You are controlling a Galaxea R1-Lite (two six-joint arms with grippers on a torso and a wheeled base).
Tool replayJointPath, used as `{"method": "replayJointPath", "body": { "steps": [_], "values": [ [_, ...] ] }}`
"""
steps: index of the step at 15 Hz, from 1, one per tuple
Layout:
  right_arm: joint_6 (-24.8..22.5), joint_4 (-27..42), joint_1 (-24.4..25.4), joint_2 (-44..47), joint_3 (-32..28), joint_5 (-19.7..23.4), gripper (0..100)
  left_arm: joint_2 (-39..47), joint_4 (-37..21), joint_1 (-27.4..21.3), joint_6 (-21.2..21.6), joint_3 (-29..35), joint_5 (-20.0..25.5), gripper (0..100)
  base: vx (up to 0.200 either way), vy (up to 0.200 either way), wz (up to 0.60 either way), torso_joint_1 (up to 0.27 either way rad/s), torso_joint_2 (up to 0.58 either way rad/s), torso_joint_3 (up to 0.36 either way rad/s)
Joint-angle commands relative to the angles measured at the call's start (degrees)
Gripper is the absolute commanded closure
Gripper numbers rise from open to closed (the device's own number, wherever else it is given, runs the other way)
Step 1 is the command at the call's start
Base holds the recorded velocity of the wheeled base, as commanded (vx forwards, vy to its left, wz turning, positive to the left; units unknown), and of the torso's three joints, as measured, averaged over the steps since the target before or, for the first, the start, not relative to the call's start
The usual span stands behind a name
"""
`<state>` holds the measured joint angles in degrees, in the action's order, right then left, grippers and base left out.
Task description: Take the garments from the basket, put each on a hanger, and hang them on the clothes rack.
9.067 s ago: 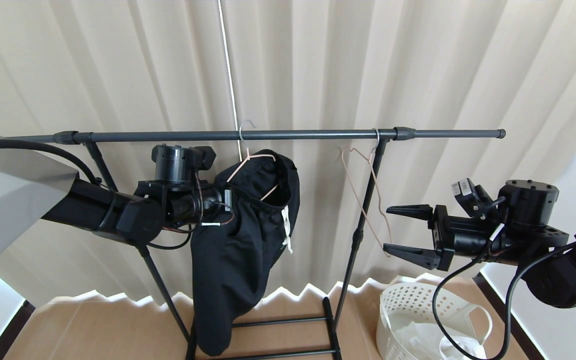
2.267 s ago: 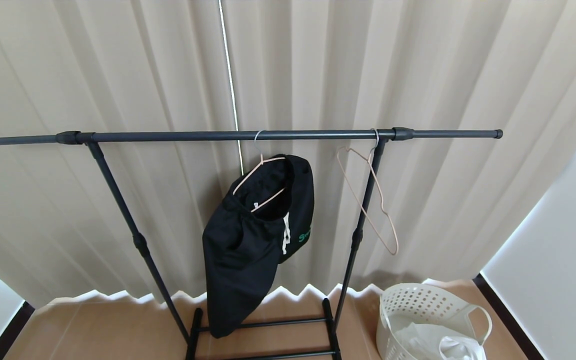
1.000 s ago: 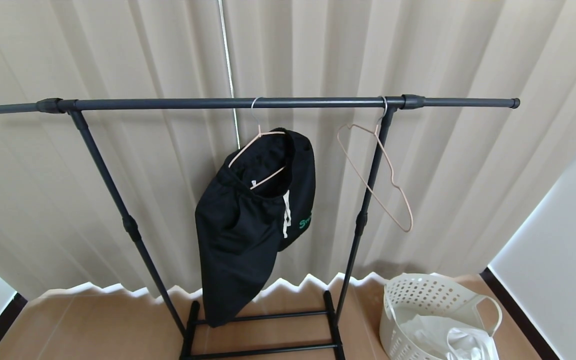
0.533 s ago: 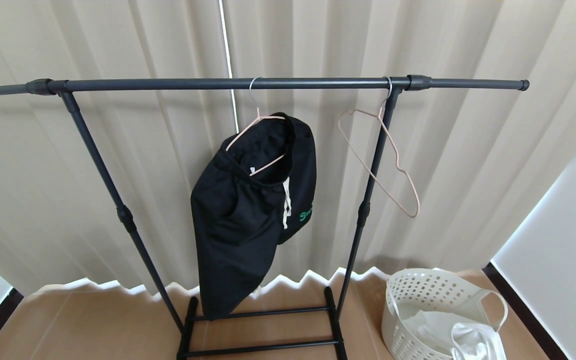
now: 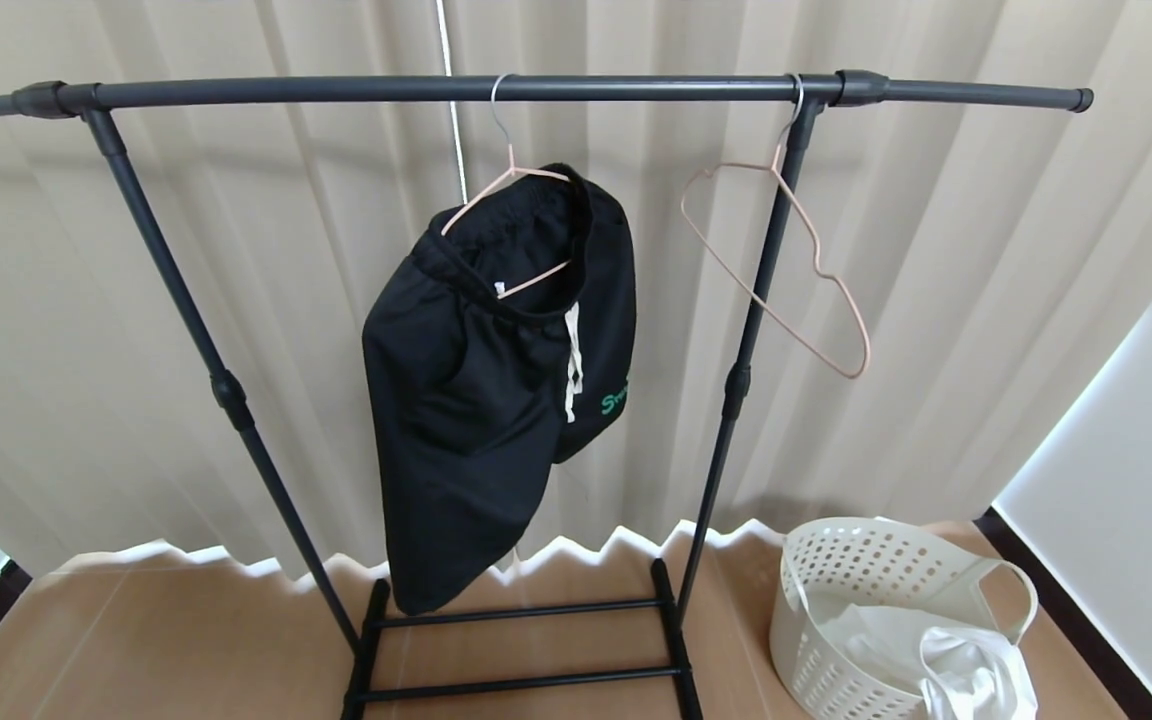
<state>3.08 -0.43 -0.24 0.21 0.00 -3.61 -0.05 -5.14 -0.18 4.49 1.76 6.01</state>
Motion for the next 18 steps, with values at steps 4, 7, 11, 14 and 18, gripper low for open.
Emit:
{"method": "replayJointPath", "body": {
  "steps": [4, 7, 11, 14, 18],
  "values": [
    [-0.01, -0.01, -0.02, 0.06, 0.00, 0.00, 0, 0.05, 0.05, 0.01, 0.00, 0.00, 0.05, 0, 0.000, 0.000, 0.00, -0.165, 0.52, 0.354],
    [-0.01, -0.01, -0.02, 0.14, 0.00, 0.00, 0, 0.05, -0.04, 0.01, 0.00, 0.00, 0.05, 0, 0.000, 0.000, 0.00, -0.134, 0.50, 0.364],
    [-0.01, -0.01, -0.02, 0.06, 0.00, 0.00, 0, 0.05, -0.04, 0.09, 0.00, 0.00, 0.05, 0, 0.000, 0.000, 0.00, -0.101, 0.47, 0.366],
    [-0.10, -0.01, -0.02, 0.06, 0.00, 0.00, 0, 0.05, 0.05, 0.01, 0.00, 0.00, 0.05, 0, 0.000, 0.000, 0.00, -0.059, 0.46, 0.390],
    [-0.01, -0.10, -0.02, 0.06, 0.00, 0.00, 0, 0.05, -0.04, 0.01, 0.00, 0.00, 0.05, 0, 0.000, 0.000, 0.00, -0.027, 0.42, 0.395]
  ]
}}
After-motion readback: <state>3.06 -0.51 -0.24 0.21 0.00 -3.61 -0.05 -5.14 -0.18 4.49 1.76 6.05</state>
